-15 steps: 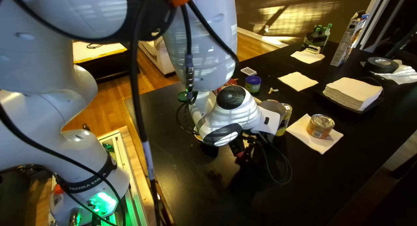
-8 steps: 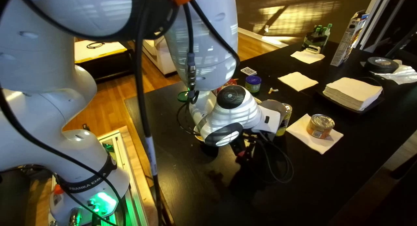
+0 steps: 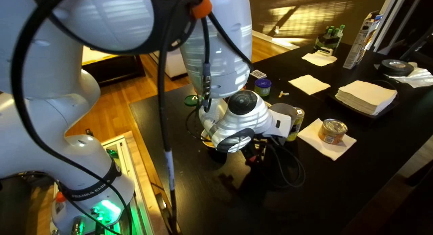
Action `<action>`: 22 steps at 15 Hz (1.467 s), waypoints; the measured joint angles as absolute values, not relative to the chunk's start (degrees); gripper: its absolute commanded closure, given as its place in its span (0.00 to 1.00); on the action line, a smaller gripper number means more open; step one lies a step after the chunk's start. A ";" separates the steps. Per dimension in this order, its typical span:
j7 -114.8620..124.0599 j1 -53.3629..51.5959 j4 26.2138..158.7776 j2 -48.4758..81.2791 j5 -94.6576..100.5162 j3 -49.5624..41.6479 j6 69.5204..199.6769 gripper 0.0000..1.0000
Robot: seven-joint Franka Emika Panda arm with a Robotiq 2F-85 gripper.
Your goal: Use the grey cup to get some of the contents of the clear lunchbox
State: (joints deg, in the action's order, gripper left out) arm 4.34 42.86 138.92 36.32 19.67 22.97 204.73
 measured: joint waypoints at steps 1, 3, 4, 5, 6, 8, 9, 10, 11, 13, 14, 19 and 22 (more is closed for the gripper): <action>4.34 42.71 138.52 36.73 19.67 22.83 204.76 0.00; 4.51 42.23 137.83 37.46 19.67 22.19 205.23 0.00; 4.72 41.93 137.53 37.75 19.65 21.76 205.78 0.00; 4.99 41.67 137.28 38.06 19.65 21.33 206.64 0.00; 5.21 41.39 137.02 38.39 19.65 20.92 207.52 0.00; 5.77 40.65 136.63 38.95 19.65 20.00 209.19 0.00; 6.14 40.24 136.43 39.20 19.65 19.59 209.74 0.00; 6.44 39.81 136.15 39.47 19.65 19.21 210.13 0.00; 6.72 39.34 135.91 39.74 19.65 18.80 210.58 0.00; 7.11 38.35 135.44 40.22 19.65 17.95 211.17 0.00; 7.26 37.90 135.31 40.37 19.65 17.56 211.38 0.03; 7.89 36.53 134.66 40.99 19.65 16.18 211.83 0.29; 8.19 36.25 134.40 41.28 19.65 15.66 212.24 0.26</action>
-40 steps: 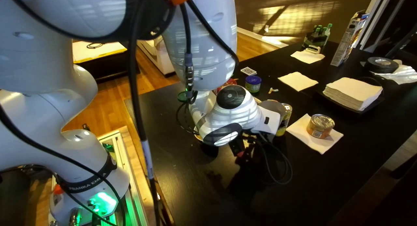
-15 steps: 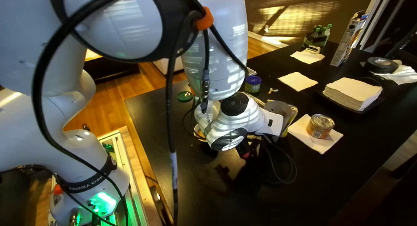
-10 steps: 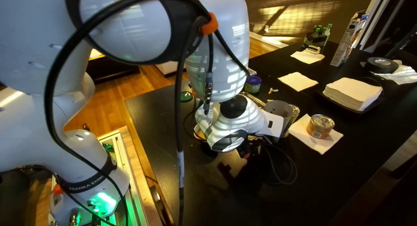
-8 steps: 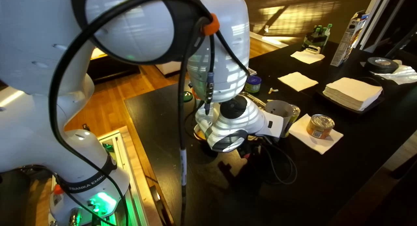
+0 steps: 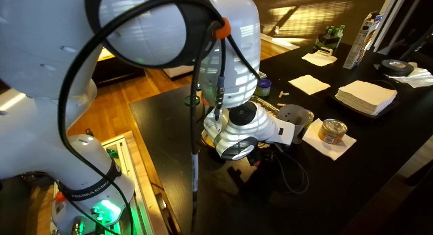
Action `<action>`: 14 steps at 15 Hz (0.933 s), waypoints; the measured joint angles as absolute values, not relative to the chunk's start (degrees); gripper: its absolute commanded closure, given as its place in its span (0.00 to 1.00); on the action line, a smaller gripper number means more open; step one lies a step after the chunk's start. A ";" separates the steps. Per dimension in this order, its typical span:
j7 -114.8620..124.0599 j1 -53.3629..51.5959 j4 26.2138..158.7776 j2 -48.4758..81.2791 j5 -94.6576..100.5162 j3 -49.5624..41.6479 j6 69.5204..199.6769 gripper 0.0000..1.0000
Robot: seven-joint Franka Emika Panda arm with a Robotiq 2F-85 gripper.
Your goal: Use the grey cup to get some of the contents of the clear lunchbox
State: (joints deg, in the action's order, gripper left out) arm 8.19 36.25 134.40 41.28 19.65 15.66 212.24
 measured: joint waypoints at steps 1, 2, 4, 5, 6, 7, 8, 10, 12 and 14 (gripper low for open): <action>8.30 36.19 134.37 41.30 19.65 15.54 212.37 0.15; 8.42 36.09 134.35 41.33 19.65 15.40 212.53 0.05; 8.68 35.74 134.35 41.36 19.65 14.93 212.66 0.00; 8.74 35.55 134.34 41.37 19.65 14.70 212.72 0.00; 8.78 35.33 134.34 41.37 19.65 14.45 212.89 0.00; 8.79 35.05 134.34 41.37 19.65 14.14 213.11 0.00; 8.79 34.80 134.34 41.37 19.65 13.85 213.30 0.00; 8.80 34.01 134.34 41.34 19.59 12.91 213.85 0.00; 8.80 32.99 134.34 41.29 19.53 11.53 215.30 0.00; 8.79 31.98 134.34 41.30 19.53 10.25 217.70 0.00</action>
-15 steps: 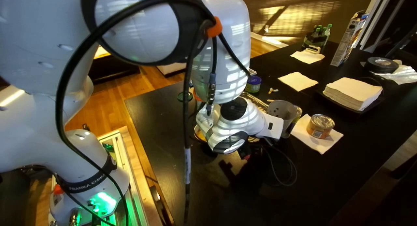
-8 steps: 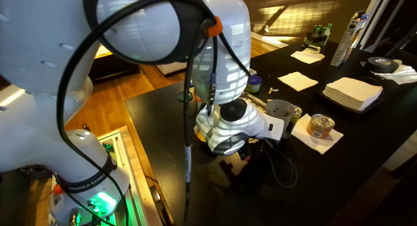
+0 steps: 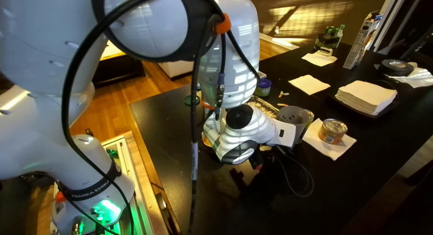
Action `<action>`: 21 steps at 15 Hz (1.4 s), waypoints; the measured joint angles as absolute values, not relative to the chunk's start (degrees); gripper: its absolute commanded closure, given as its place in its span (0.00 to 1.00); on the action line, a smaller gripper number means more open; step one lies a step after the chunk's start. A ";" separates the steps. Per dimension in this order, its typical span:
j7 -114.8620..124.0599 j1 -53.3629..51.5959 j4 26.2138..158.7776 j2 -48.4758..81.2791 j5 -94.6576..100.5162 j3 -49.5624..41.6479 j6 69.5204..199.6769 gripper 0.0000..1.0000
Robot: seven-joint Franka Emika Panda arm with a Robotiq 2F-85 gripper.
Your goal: Use the grey cup to get some of the contents of the clear lunchbox
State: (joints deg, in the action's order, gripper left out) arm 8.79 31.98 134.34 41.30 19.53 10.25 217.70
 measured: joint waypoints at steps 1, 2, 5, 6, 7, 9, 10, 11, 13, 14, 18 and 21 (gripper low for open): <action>8.79 31.54 134.34 41.32 19.59 9.80 218.94 0.00; 8.79 31.17 134.34 41.39 19.66 9.46 220.18 0.00; 8.79 30.24 134.34 41.98 20.14 8.57 223.46 0.00; 8.82 29.97 134.34 42.27 20.43 8.27 224.34 0.00; 8.83 29.75 134.32 42.61 20.68 7.98 225.11 0.00; 8.86 29.38 134.23 43.32 21.13 7.49 226.14 0.00; 8.89 29.18 134.14 43.67 21.34 7.24 226.67 0.00; 8.94 28.98 133.96 44.08 21.52 6.99 227.24 0.00; 8.99 28.72 133.61 44.80 21.74 6.67 228.06 0.02; 9.03 28.64 133.41 45.11 21.85 6.55 228.46 0.14; 9.35 28.24 132.49 46.17 22.02 6.02 229.76 0.47; 9.49 28.16 132.25 46.40 22.08 5.74 230.23 0.50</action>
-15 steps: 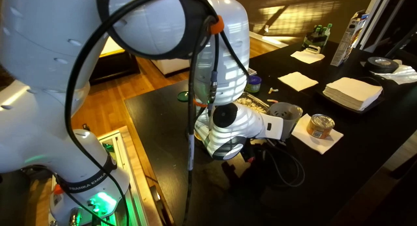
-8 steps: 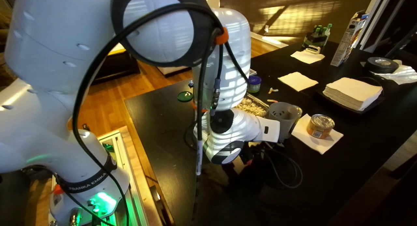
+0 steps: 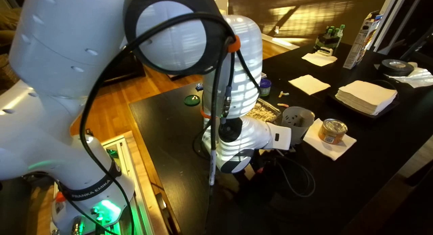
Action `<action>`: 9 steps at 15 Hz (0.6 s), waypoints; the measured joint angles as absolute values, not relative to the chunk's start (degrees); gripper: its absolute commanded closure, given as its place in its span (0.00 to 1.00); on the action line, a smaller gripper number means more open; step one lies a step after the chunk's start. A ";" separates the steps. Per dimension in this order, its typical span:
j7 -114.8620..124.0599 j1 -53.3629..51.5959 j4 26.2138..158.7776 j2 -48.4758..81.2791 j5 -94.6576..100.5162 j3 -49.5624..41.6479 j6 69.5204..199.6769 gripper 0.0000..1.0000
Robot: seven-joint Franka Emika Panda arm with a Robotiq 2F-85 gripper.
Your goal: Use the grey cup to get some of the contents of the clear lunchbox
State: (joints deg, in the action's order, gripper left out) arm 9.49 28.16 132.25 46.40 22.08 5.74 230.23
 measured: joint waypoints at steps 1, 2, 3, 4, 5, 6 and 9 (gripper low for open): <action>9.52 28.15 132.24 46.42 22.08 5.67 230.29 0.50; 9.54 28.12 132.22 46.43 22.08 5.56 230.34 0.50; 9.57 28.10 132.22 46.45 22.08 5.44 230.43 0.50; 9.58 28.07 132.22 46.47 22.08 5.30 230.56 0.50; 9.58 28.04 132.22 46.48 22.08 5.14 230.66 0.50; 9.58 27.97 132.23 46.48 22.08 4.91 230.91 0.50; 9.58 27.24 132.93 46.17 22.08 3.54 231.73 0.50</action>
State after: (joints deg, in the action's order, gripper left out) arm 9.58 27.24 132.93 46.17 22.08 3.54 231.73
